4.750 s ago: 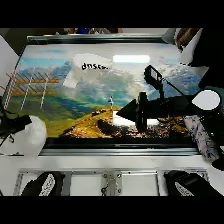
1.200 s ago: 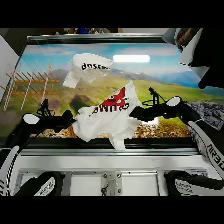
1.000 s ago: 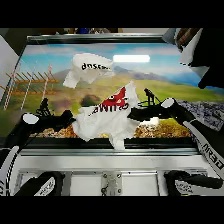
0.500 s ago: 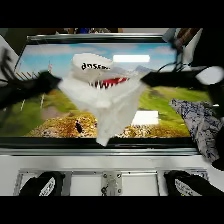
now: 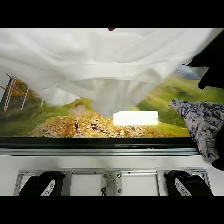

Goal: Fold the clothes and pants, and hang the long-sleeved shirts on hangers.

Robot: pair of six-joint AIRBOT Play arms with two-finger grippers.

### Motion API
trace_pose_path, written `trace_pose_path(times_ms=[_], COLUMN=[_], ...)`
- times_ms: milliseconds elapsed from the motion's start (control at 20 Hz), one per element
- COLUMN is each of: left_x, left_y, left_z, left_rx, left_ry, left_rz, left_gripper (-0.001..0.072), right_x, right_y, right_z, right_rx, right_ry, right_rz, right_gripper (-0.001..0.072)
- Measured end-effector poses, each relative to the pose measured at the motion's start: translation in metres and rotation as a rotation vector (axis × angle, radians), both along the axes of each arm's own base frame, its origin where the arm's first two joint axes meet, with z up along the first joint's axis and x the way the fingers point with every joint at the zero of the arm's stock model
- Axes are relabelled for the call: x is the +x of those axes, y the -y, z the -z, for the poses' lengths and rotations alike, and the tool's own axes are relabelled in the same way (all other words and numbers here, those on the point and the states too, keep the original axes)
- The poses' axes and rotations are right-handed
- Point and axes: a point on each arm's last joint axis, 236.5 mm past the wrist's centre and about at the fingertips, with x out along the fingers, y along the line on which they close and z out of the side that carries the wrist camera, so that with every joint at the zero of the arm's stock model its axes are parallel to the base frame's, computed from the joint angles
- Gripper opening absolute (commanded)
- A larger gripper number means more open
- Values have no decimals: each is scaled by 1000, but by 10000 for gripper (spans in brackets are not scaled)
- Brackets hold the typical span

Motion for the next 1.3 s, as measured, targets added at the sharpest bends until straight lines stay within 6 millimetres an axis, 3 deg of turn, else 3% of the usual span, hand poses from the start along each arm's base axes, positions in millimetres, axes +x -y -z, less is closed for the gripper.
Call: trace_pose_path(times_ms=[100,200,350,500,600,700,800,950,1050,1150,1200,1300], left_x=[1,16,65,130,163,178,174,143,114,91,83,74], left_y=[1,4,14,18,17,16,18,25,33,42,46,54], left_z=[-11,-9,25,102,169,241,310,398,450,492,510,542], left_rx=[-9,-7,42,91,114,128,138,152,173,185,191,200], left_ry=[22,3,-122,-372,-559,-746,-911,-1110,-1222,-1300,-1327,-1371], left_rz=[4,9,19,27,35,46,63,98,128,147,149,145], left_gripper=[19,19,19,19,19,19,19,20,19,19,20,20], right_x=[-10,-12,1,35,63,82,90,83,80,84,89,103], right_y=[2,4,6,10,17,26,34,45,57,69,76,84], right_z=[-10,-14,-3,46,105,169,241,338,388,424,437,452], right_rx=[19,36,41,-25,-109,-185,-246,-315,-351,-380,-395,-411], right_ry=[28,32,-25,-199,-372,-542,-722,-944,-1032,-1077,-1083,-1065], right_rz=[7,9,25,60,92,121,135,147,183,232,256,296], right_gripper=[28,28,27,27,27,27,27,28,28,36,112,482])
